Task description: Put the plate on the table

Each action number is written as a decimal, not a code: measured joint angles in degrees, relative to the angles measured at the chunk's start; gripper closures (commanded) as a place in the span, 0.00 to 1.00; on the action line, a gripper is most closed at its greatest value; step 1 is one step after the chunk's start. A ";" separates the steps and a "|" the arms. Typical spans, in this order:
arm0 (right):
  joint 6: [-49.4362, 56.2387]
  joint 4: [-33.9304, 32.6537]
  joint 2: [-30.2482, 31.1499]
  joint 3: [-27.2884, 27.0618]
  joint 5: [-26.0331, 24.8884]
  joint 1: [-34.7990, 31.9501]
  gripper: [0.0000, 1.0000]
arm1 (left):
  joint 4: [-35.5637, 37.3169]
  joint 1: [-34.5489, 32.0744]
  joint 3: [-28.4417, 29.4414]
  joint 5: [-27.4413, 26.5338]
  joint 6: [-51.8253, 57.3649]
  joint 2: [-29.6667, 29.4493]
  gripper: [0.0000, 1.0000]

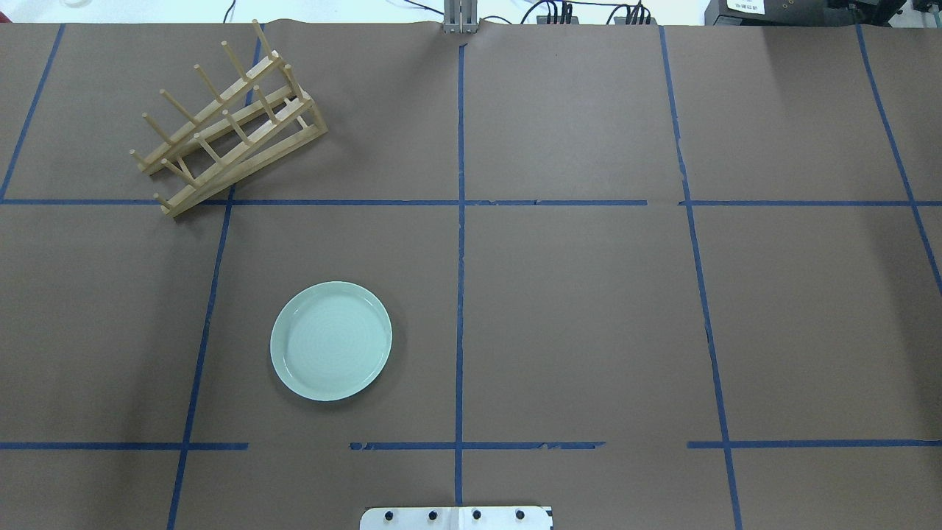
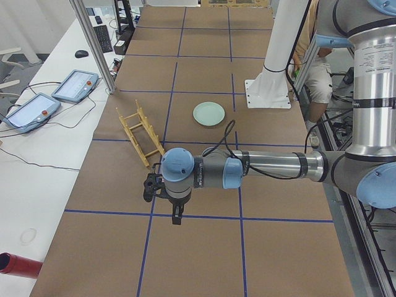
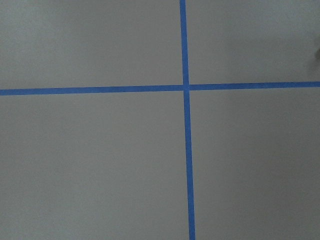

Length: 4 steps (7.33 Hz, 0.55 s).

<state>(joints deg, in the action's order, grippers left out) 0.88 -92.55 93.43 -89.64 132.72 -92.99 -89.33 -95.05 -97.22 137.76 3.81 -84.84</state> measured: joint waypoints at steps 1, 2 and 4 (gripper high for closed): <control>0.00 0.00 0.00 0.00 0.00 0.00 0.00 | 0.97 -0.15 0.02 -0.02 -0.81 -0.36 0.00; 0.00 0.00 0.00 0.00 0.00 0.00 0.00 | 1.56 -0.18 -0.10 -0.11 -3.06 -0.72 0.00; 0.00 0.00 0.00 0.00 0.00 0.00 0.00 | 1.59 -0.22 0.06 -0.31 -6.65 -1.27 0.00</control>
<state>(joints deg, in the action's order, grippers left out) 0.88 -92.55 93.43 -89.64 132.72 -92.99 -87.74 -95.27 -97.17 137.44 -2.84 -86.11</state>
